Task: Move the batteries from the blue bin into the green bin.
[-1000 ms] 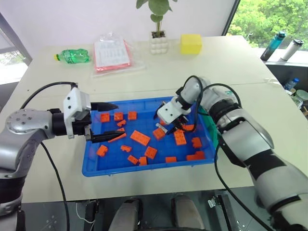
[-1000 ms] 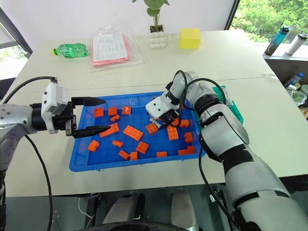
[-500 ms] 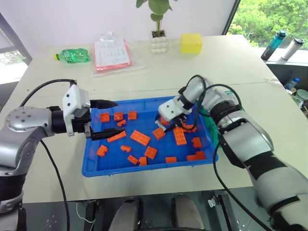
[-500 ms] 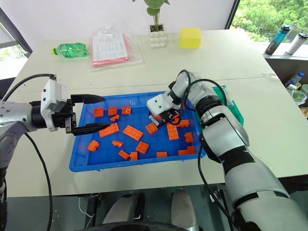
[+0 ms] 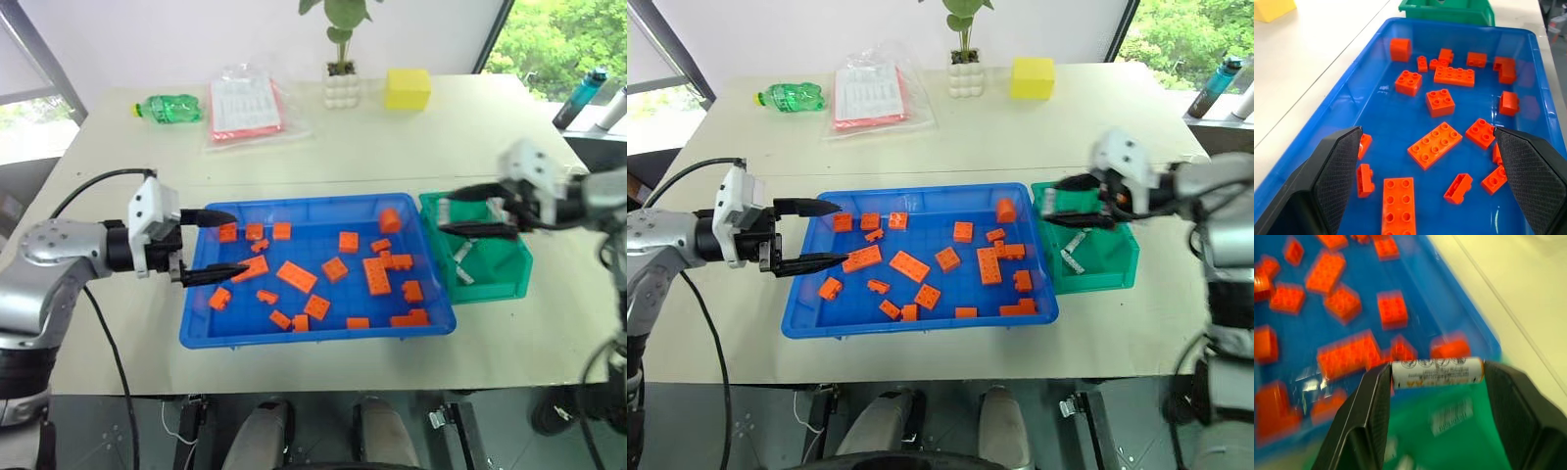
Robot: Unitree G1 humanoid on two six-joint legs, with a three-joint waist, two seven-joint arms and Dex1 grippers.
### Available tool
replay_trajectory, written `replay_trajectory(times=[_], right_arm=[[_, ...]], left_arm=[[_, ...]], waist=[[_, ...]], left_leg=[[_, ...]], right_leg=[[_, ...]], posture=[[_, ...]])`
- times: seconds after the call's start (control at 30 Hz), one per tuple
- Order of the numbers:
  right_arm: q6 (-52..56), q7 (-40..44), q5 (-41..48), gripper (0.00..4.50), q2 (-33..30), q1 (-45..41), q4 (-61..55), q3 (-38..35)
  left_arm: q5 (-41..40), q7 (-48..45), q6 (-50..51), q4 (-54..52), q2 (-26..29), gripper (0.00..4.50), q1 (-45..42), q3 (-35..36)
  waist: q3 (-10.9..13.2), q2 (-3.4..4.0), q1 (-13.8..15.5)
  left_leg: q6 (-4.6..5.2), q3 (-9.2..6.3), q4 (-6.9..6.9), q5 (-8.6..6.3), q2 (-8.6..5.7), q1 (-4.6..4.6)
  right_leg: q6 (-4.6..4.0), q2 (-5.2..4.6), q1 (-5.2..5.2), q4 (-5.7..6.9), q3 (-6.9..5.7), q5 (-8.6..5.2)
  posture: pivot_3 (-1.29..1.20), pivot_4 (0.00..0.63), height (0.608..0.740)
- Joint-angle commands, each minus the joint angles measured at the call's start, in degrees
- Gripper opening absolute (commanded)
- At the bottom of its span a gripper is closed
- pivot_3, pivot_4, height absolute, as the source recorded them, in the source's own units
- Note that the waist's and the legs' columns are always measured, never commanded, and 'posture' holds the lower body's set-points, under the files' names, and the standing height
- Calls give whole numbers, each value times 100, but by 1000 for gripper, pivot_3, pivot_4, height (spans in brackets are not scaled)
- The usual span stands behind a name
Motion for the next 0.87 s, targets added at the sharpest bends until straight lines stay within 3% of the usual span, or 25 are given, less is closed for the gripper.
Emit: replay_trajectory(times=[0.03, 0.1, 0.23, 0.27, 0.4, 0.7, 0.87], right_arm=[[141, -409, 185, 2261, -126, 388, -339, -414], [207, -543, 278, 2261, -162, 491, -382, -445], [22, -818, 233, 4285, -191, 770, -326, -380], [-9, -870, 236, 4444, -194, 783, -316, -356], [-66, -876, 395, 4444, -281, 724, -146, -427], [-487, 828, 1178, 4444, -1338, 1705, 1176, -1517], [-715, 711, 1165, 4444, -1306, 1715, 1633, -1447]], left_arm=[[77, -113, -142, 170, 60, 4500, -216, 26], [100, -137, -154, 213, 47, 4500, -259, 7], [131, -156, -144, 245, 1, 4500, -334, -29], [135, -158, -144, 240, -7, 4500, -331, -26], [53, -78, -42, 163, -20, 4500, -284, 91], [-309, -469, 284, 401, 705, 4500, 321, 1028], [-222, -423, 124, 636, 734, 4500, 302, 1122]], waist=[[0, 0, -22], [0, 1, -34], [-1, 2, -13], [-1, 2, -6], [-1, 2, 3], [0, 2, -8], [0, 3, -8]], left_leg=[[0, 6, -1, 0, 0, 5], [0, 14, -3, 0, 4, 6], [0, 13, -4, 0, 6, 7], [1, 13, -3, 0, 4, 7], [1, 10, -1, 0, 2, 6], [3, 8, -7, -2, 7, 12], [3, 18, -6, -2, 8, 25]], right_leg=[[0, -1, 2, 0, 0, 0], [0, -1, -1, 1, 1, 0], [0, 1, -1, 4, 0, 0], [0, -1, 0, 3, 0, 0], [0, -2, 3, 1, 0, 0], [0, 2, 11, -8, -3, 0], [0, -1, 20, -10, -1, 0]], posture=[[0, 150, 726], [0, 150, 726], [0, 150, 726], [0, 150, 726], [0, 150, 726], [0, 150, 726], [0, 150, 726]])
